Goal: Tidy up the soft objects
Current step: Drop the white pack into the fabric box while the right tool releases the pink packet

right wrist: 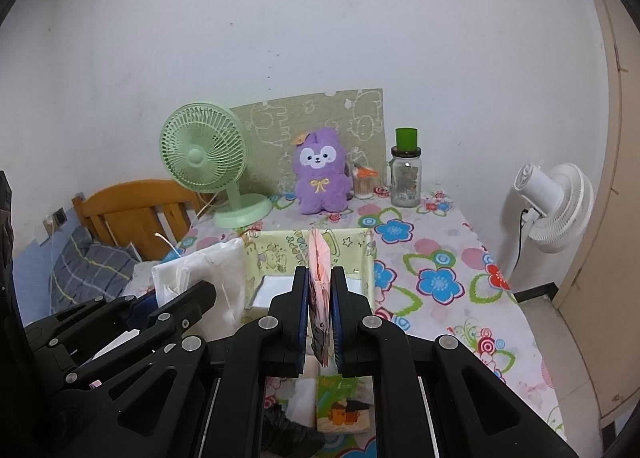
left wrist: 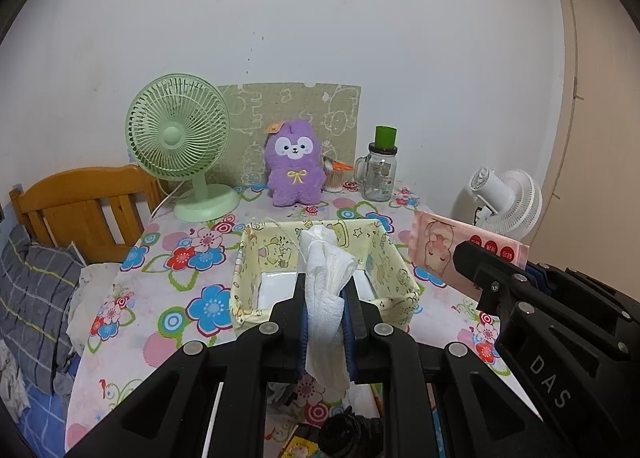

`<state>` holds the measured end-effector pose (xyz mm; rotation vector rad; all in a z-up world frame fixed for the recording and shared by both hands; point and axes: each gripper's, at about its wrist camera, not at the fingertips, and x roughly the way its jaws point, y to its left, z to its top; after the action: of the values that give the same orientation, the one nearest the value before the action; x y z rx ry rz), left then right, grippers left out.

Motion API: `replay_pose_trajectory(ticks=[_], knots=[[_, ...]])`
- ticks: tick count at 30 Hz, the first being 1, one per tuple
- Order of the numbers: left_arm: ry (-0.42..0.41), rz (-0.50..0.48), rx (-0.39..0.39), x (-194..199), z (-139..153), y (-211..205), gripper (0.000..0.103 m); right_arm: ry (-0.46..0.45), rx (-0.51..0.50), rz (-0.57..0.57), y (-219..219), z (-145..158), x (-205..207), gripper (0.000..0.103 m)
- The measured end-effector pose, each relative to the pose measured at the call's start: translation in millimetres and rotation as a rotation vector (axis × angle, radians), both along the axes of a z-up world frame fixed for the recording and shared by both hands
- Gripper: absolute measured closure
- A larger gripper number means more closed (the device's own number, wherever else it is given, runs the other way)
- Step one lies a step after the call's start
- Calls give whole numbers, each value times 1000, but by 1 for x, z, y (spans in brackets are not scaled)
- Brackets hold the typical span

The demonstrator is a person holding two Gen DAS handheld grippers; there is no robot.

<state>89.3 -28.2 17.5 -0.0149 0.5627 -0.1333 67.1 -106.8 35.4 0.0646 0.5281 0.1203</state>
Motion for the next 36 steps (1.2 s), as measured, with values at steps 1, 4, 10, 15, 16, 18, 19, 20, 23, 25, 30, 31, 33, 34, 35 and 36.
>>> replay_pose_trajectory(ticks=[1, 4, 10, 15, 16, 18, 19, 20, 23, 25, 30, 31, 33, 34, 35, 36], knots=[[2, 1, 1, 3, -1, 1, 91, 2, -1, 0, 0, 0, 2, 90], [6, 0, 3, 11, -2, 2, 91, 10, -4, -5, 1, -1, 12, 90], [18, -5, 4, 29, -6, 3, 91, 27, -19, -24, 2, -5, 33, 90], [29, -4, 3, 46, -10, 6, 91, 38, -29, -36, 3, -9, 50, 90], [29, -3, 4, 49, -10, 6, 91, 40, -30, -36, 4, -10, 54, 90], [30, -2, 5, 51, -11, 7, 91, 42, -30, -36, 5, -11, 60, 90], [32, 0, 6, 55, -12, 7, 91, 43, -29, -36, 4, -11, 63, 90], [35, 2, 7, 59, -13, 8, 91, 44, -27, -33, 5, -11, 68, 90], [47, 6, 14, 71, -18, 9, 91, 49, -19, -22, 6, -14, 78, 90], [57, 4, 15, 78, -22, 8, 91, 55, -22, -19, 7, -16, 85, 90], [80, -1, 15, 94, -32, 8, 91, 81, -20, -16, 9, -26, 102, 90], [86, -2, 16, 97, -35, 8, 91, 87, -19, -17, 9, -28, 106, 90], [99, -3, 17, 104, -40, 8, 91, 99, -16, -20, 9, -32, 113, 90], [106, -2, 16, 108, -42, 8, 91, 105, -16, -21, 9, -35, 117, 90], [110, -2, 16, 110, -44, 8, 91, 108, -16, -22, 9, -36, 119, 90], [117, -1, 14, 114, -46, 8, 91, 114, -18, -22, 10, -38, 122, 90]])
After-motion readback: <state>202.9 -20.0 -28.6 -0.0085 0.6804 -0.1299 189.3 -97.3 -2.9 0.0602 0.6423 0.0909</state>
